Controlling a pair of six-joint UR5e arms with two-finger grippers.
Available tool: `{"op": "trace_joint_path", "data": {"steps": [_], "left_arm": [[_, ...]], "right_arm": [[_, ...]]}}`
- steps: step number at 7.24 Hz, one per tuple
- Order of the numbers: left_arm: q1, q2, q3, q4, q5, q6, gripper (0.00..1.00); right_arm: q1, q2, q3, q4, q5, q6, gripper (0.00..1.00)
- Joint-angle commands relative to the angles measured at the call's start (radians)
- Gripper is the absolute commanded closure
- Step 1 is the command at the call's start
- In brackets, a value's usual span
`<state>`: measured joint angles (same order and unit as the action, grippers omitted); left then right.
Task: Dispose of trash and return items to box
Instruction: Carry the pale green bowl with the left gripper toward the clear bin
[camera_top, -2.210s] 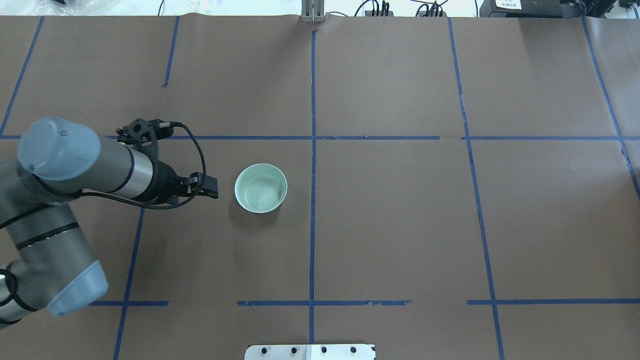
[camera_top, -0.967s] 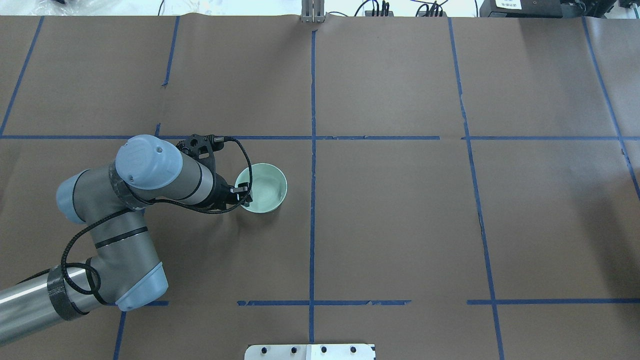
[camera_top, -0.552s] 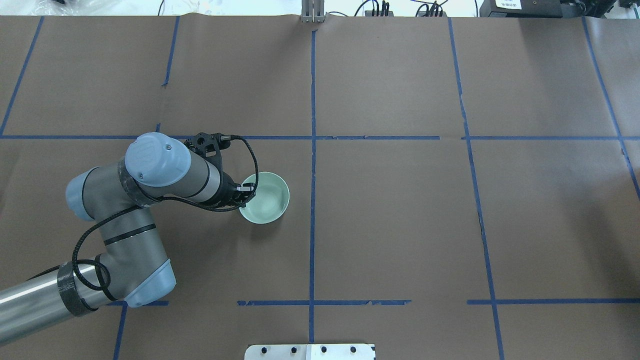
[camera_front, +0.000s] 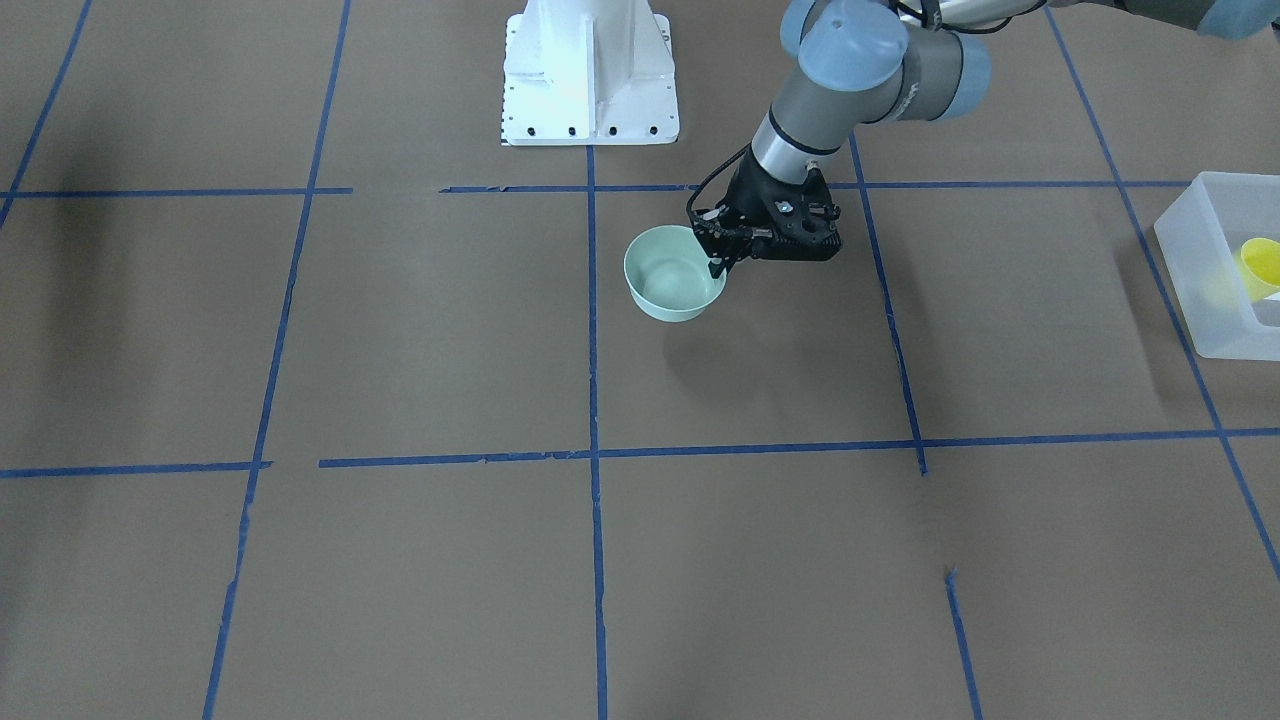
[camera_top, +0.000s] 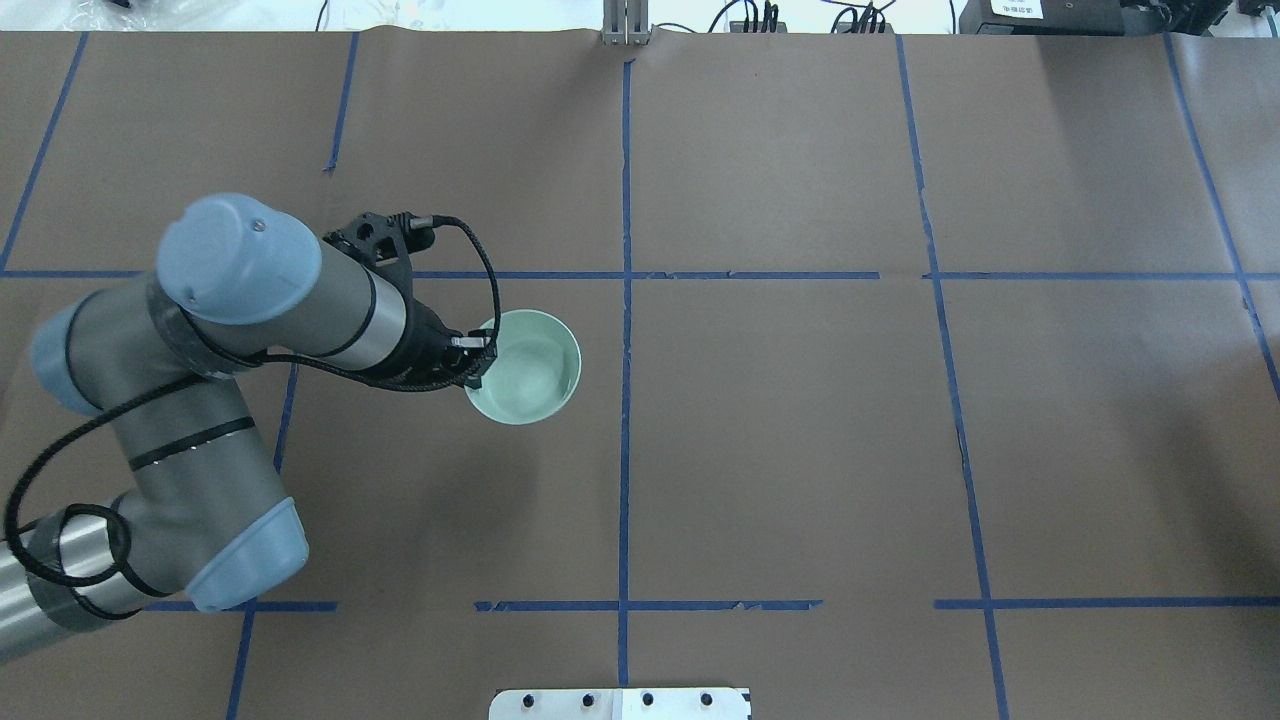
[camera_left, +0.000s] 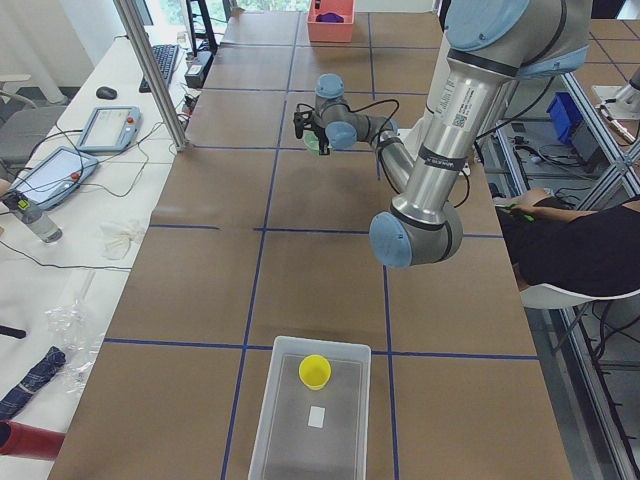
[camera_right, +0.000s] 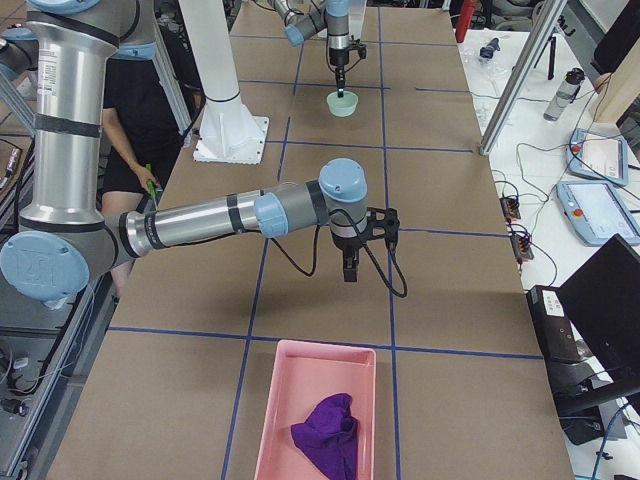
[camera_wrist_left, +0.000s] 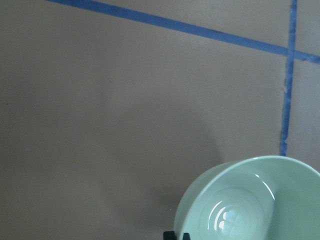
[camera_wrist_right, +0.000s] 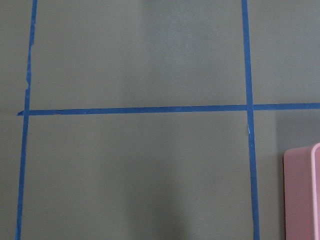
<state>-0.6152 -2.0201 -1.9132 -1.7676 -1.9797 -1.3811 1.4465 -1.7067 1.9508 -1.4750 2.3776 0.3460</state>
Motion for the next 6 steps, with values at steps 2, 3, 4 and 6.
{"op": "trace_joint_path", "data": {"steps": [2, 3, 4, 6], "left_arm": [[-0.161, 0.018, -0.101, 0.176, -0.019, 0.185, 1.00], [-0.214, 0.047, -0.116, 0.200, -0.033, 0.270, 1.00], [-0.277, 0.087, -0.116, 0.200, -0.092, 0.362, 1.00], [-0.398, 0.182, -0.113, 0.198, -0.148, 0.588, 1.00]], "right_arm": [[-0.032, 0.002, 0.008, 0.008, -0.011, 0.009, 0.00], [-0.031, -0.002, -0.003, 0.018, -0.014, -0.001, 0.00], [-0.031, 0.004, -0.041, 0.018, -0.014, -0.008, 0.00], [0.018, 0.069, -0.126, 0.009, -0.029, -0.155, 0.00]]}}
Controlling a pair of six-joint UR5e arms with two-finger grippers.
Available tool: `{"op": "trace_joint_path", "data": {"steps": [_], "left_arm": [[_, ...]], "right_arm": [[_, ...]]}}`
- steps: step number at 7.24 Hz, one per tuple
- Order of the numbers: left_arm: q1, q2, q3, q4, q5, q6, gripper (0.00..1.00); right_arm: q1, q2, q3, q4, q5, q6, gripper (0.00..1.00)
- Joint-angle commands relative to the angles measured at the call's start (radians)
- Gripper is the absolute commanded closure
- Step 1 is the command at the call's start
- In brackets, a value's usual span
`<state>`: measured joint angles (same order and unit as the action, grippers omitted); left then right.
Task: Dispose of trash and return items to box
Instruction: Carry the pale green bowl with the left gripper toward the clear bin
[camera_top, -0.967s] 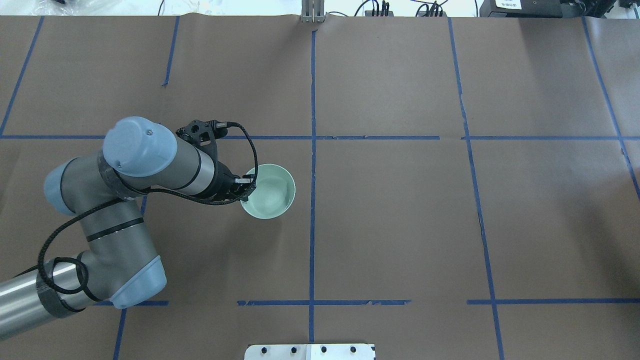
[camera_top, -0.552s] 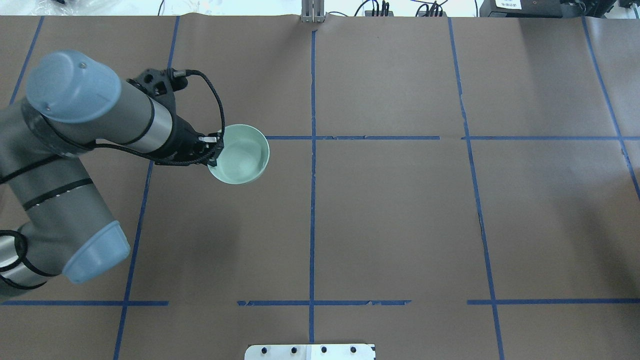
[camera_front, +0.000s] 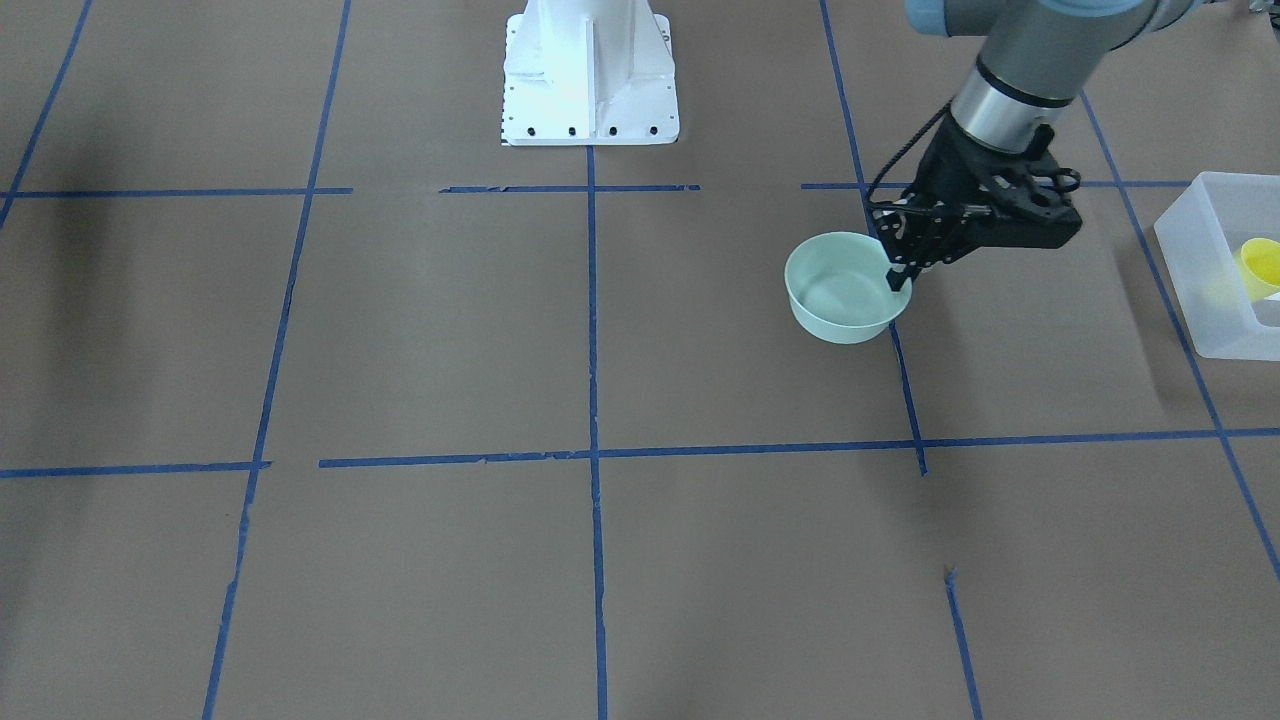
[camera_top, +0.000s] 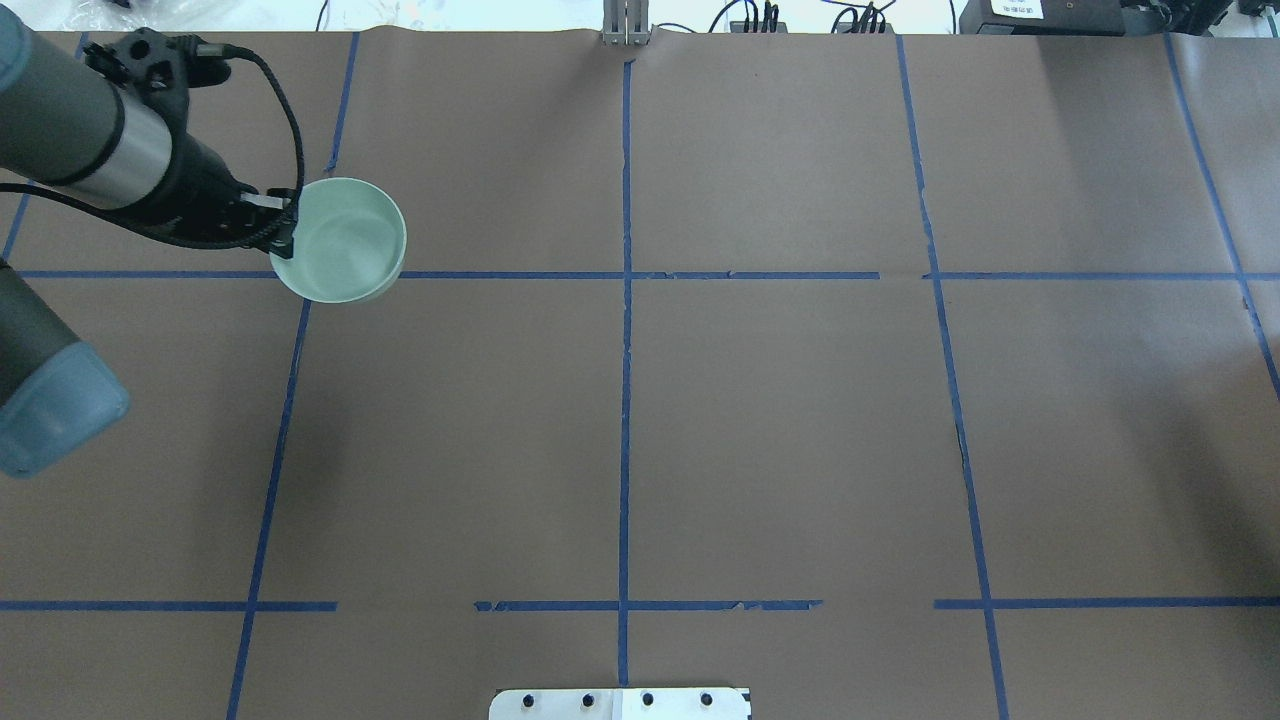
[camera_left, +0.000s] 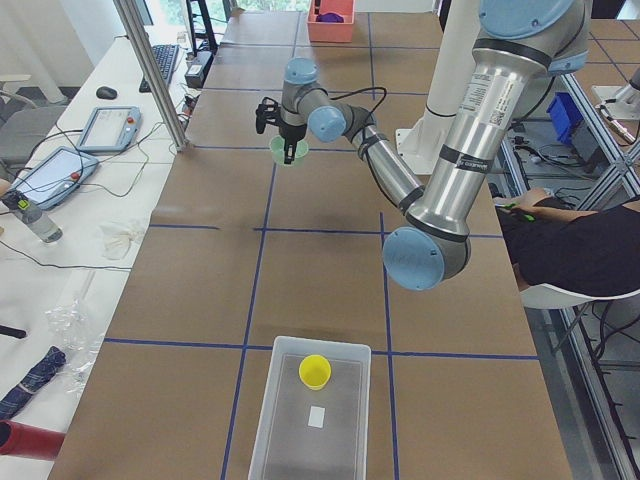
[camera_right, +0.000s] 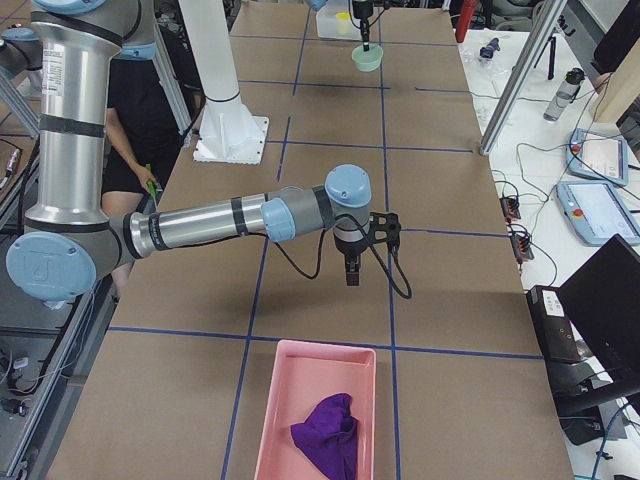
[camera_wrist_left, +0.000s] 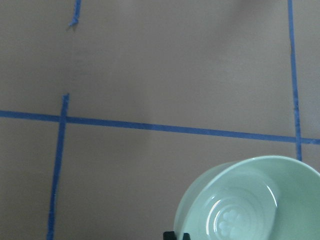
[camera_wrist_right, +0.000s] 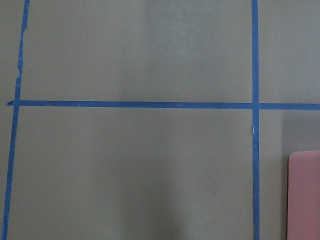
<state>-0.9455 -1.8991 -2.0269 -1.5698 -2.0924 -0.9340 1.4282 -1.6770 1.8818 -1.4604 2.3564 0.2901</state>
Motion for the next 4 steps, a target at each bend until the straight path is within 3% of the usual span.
{"op": "trace_joint_path", "data": {"steps": [1, 2, 4], "left_arm": [[-0.147, 0.104, 0.016, 0.002, -0.091, 0.264, 1.00], [-0.245, 0.135, 0.061, 0.004, -0.148, 0.405, 1.00], [-0.433, 0.179, 0.202, 0.007, -0.175, 0.628, 1.00]], "right_arm": [[0.075, 0.045, -0.108, -0.006, -0.006, -0.199, 0.00], [0.110, 0.045, -0.150, -0.008, 0.007, -0.260, 0.00], [0.179, 0.016, -0.173, -0.011, 0.056, -0.272, 0.00]]}}
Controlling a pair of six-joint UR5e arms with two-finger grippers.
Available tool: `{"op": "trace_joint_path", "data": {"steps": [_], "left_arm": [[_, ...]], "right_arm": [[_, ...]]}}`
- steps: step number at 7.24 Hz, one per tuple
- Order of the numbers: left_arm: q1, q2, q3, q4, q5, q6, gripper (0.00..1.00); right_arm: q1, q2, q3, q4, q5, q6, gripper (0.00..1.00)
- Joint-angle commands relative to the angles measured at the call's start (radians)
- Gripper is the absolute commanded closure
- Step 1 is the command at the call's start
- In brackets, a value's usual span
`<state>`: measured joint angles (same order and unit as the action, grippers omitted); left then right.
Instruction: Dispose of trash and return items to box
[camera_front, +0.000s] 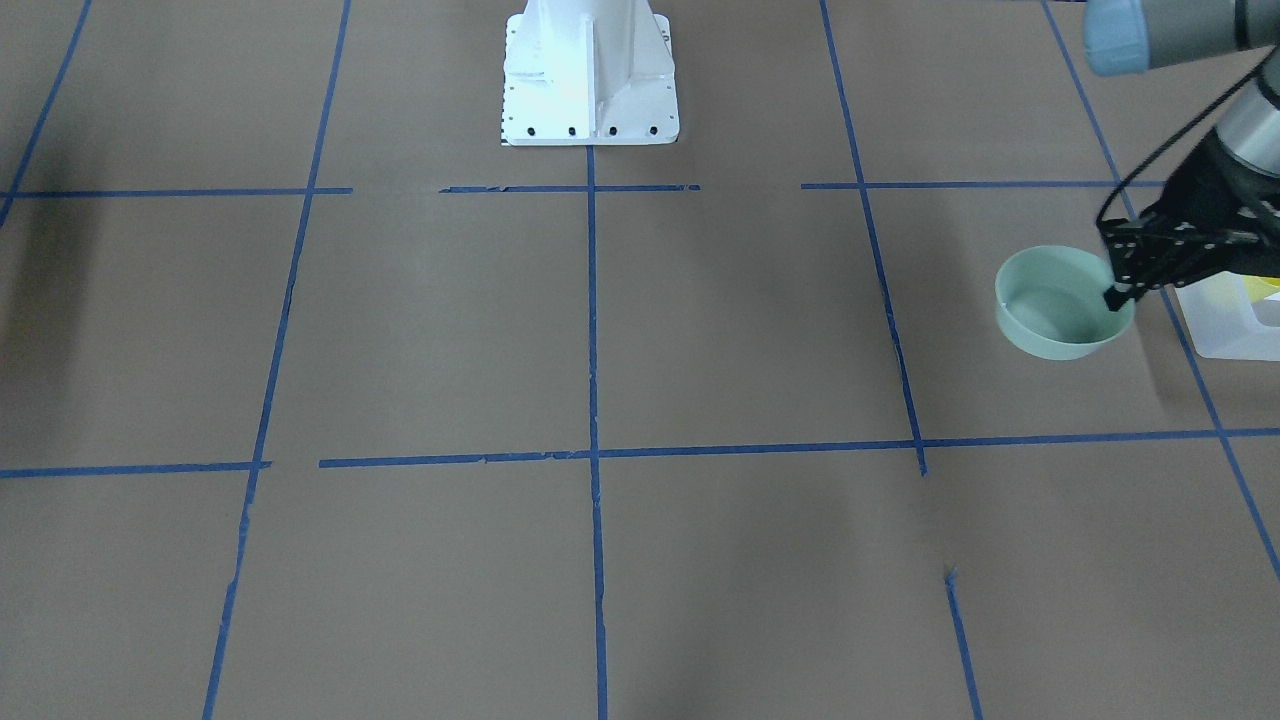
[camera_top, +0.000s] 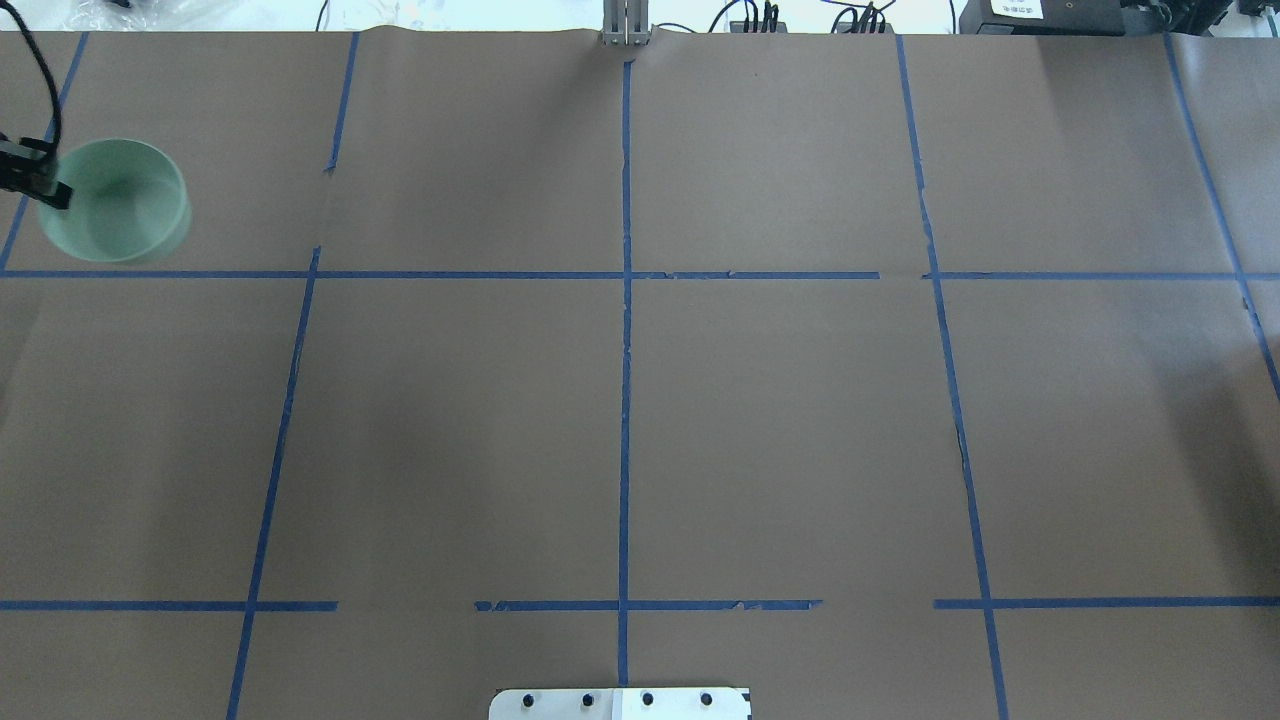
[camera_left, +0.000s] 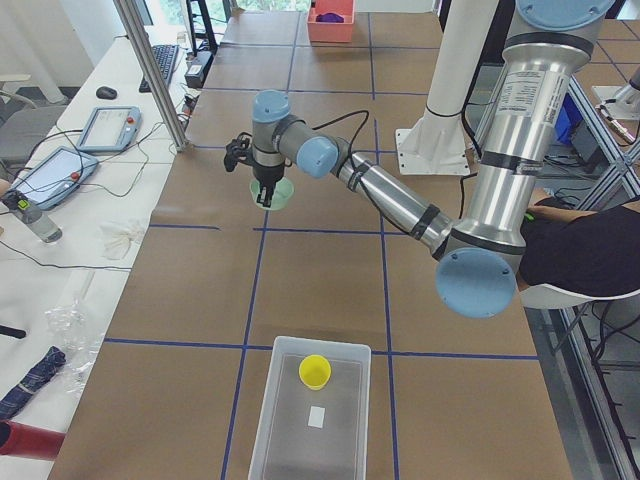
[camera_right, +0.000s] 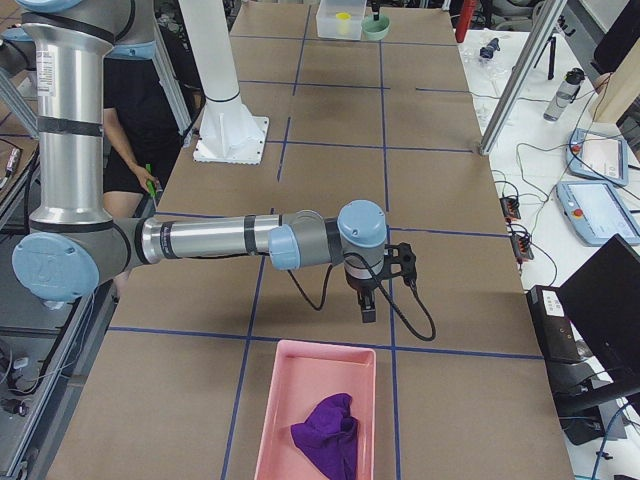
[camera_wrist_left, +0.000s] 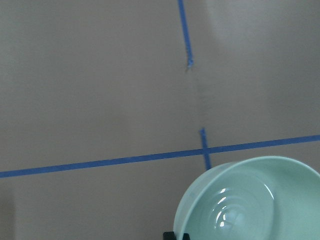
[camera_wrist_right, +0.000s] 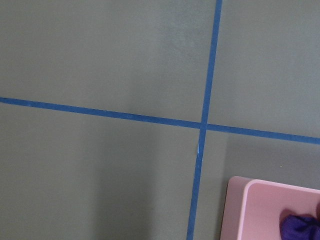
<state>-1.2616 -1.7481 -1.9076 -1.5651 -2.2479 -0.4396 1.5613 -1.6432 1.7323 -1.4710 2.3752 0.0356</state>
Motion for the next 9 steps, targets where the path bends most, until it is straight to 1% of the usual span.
{"op": "trace_joint_path", "data": {"steps": [1, 2, 3, 4, 5, 6, 7, 8, 9], "left_arm": [[-0.202, 0.029, 0.143, 0.038, -0.019, 0.200, 1.00], [-0.269, 0.027, 0.195, 0.092, -0.016, 0.250, 1.00], [-0.326, 0.027, 0.272, 0.092, -0.015, 0.299, 1.00], [-0.359, 0.027, 0.362, 0.089, -0.016, 0.373, 1.00], [-0.402, 0.027, 0.471, 0.080, -0.015, 0.495, 1.00], [-0.438, 0.027, 0.540, 0.073, -0.012, 0.574, 1.00], [-0.446, 0.086, 0.561, 0.019, -0.009, 0.584, 1.00], [-0.452, 0.140, 0.574, -0.063, -0.007, 0.582, 1.00], [-0.453, 0.156, 0.632, -0.145, -0.007, 0.582, 1.00]], "right_arm": [[0.061, -0.038, -0.025, 0.000, 0.062, -0.017, 0.00], [0.069, -0.056, -0.020, 0.000, 0.059, -0.016, 0.00], [0.069, -0.060, -0.019, -0.006, 0.056, 0.000, 0.00], [0.068, -0.052, -0.016, -0.037, 0.058, 0.001, 0.00], [0.068, -0.047, -0.014, -0.046, 0.061, 0.003, 0.00], [0.068, -0.047, -0.013, -0.045, 0.064, 0.003, 0.00], [0.068, -0.047, -0.002, -0.043, 0.076, 0.003, 0.00], [0.068, -0.046, 0.006, -0.043, 0.078, 0.003, 0.00], [0.068, -0.046, 0.009, -0.043, 0.078, 0.003, 0.00]]}}
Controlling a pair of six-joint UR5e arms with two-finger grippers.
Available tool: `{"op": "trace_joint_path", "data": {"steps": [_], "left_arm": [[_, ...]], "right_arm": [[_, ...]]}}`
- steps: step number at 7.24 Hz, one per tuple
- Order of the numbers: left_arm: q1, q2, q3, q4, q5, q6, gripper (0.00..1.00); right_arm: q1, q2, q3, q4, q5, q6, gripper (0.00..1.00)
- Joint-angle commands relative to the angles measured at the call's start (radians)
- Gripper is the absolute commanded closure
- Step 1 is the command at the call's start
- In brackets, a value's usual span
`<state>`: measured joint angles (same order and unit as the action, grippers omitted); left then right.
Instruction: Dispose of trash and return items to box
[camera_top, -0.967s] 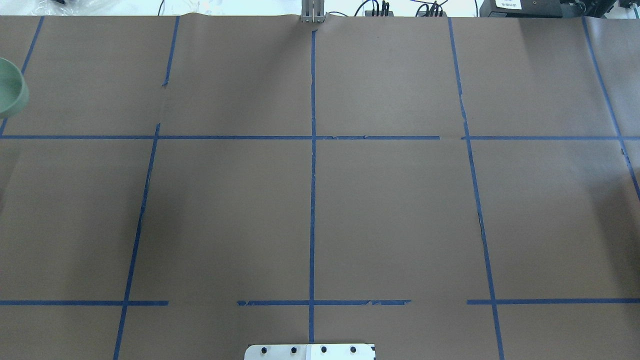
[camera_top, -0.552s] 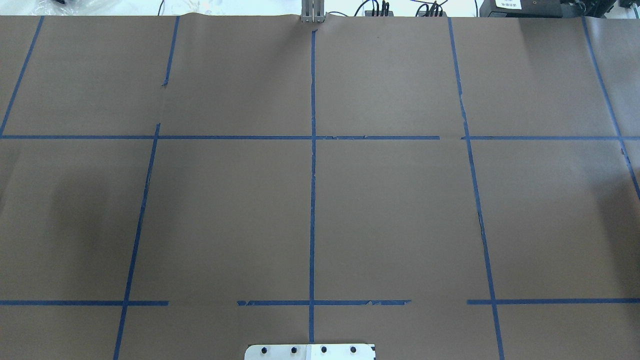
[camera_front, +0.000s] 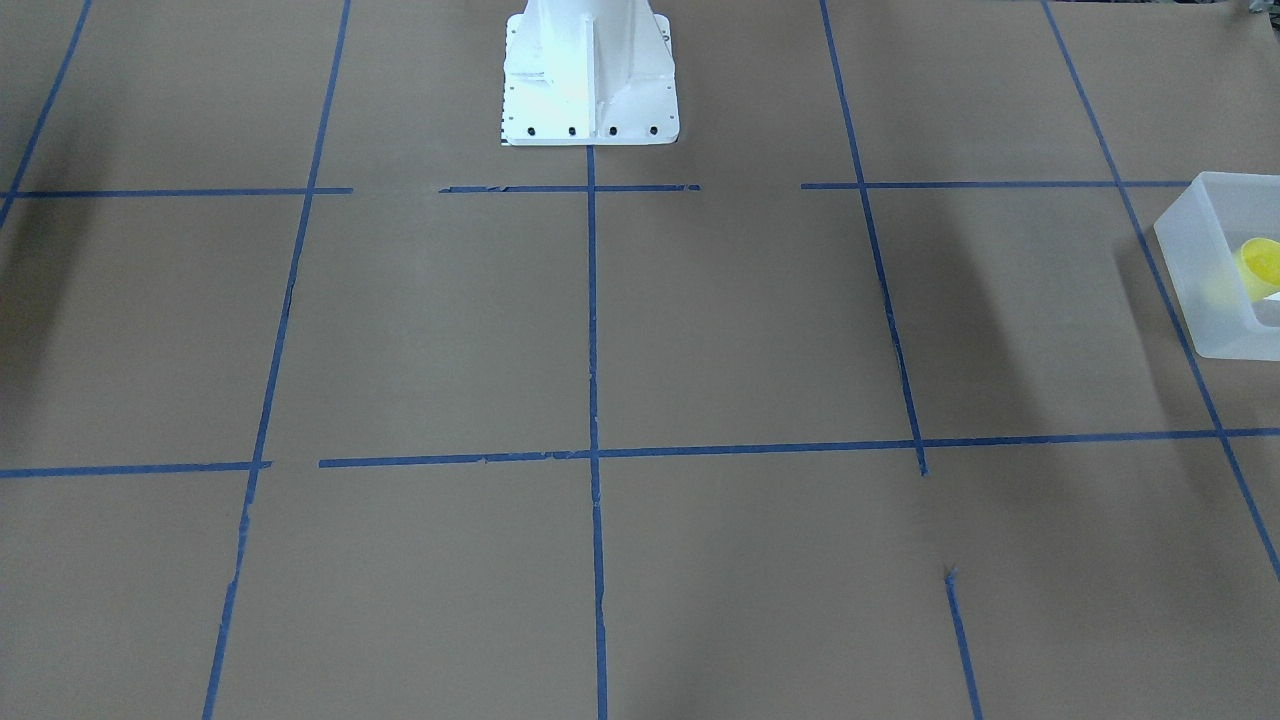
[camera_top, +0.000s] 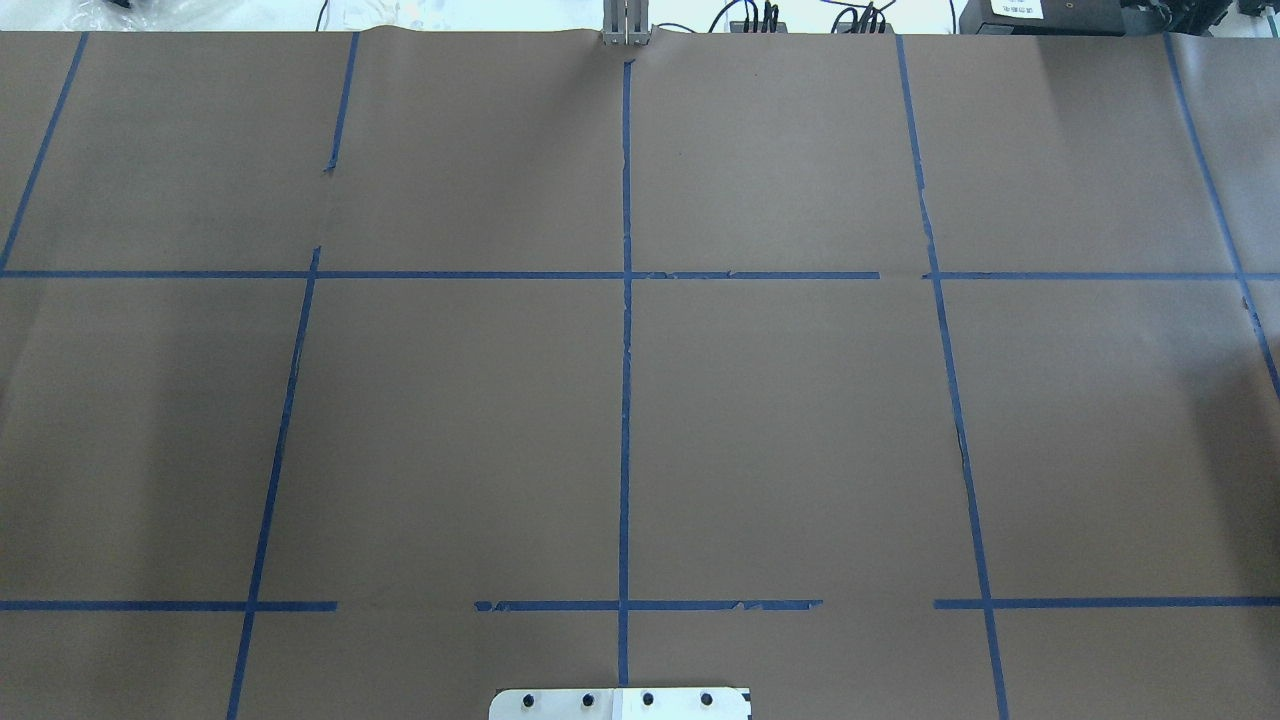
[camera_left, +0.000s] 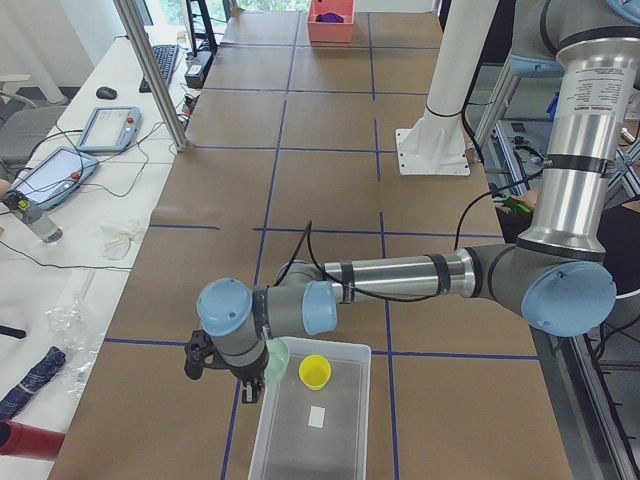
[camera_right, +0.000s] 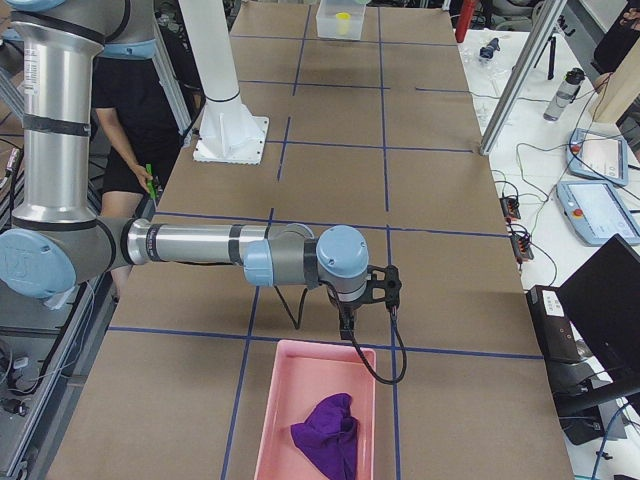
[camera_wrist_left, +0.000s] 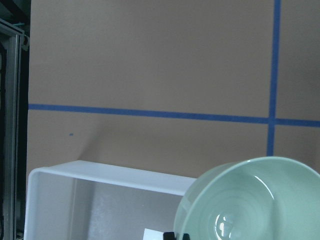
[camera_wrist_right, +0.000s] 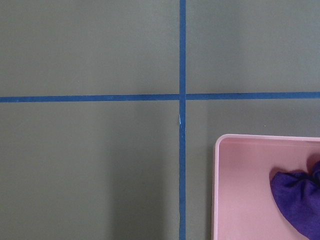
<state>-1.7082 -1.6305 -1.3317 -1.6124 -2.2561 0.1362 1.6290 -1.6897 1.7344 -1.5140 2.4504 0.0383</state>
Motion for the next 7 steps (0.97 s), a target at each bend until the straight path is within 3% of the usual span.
{"op": "trace_joint_path", "data": {"steps": [1, 2, 4, 5, 6, 7], "left_arm": [[-0.008, 0.038, 0.098, -0.153, 0.033, 0.005, 1.00], [-0.008, 0.038, 0.126, -0.191, 0.118, 0.003, 1.00], [-0.011, 0.041, 0.131, -0.207, 0.132, 0.005, 1.00], [-0.011, 0.061, 0.123, -0.210, 0.132, 0.006, 0.69], [-0.011, 0.070, 0.120, -0.234, 0.132, 0.003, 0.01], [-0.011, 0.070, 0.115, -0.236, 0.132, -0.007, 0.00]], "right_arm": [[0.000, -0.001, 0.014, 0.000, 0.002, 0.000, 0.00], [0.000, -0.002, 0.020, -0.002, 0.002, 0.000, 0.00], [0.000, -0.002, 0.021, -0.002, 0.002, 0.000, 0.00], [0.000, -0.002, 0.021, -0.002, 0.002, 0.000, 0.00], [0.000, -0.002, 0.021, -0.002, 0.002, 0.000, 0.00], [0.000, -0.002, 0.021, -0.002, 0.002, 0.000, 0.00]]}}
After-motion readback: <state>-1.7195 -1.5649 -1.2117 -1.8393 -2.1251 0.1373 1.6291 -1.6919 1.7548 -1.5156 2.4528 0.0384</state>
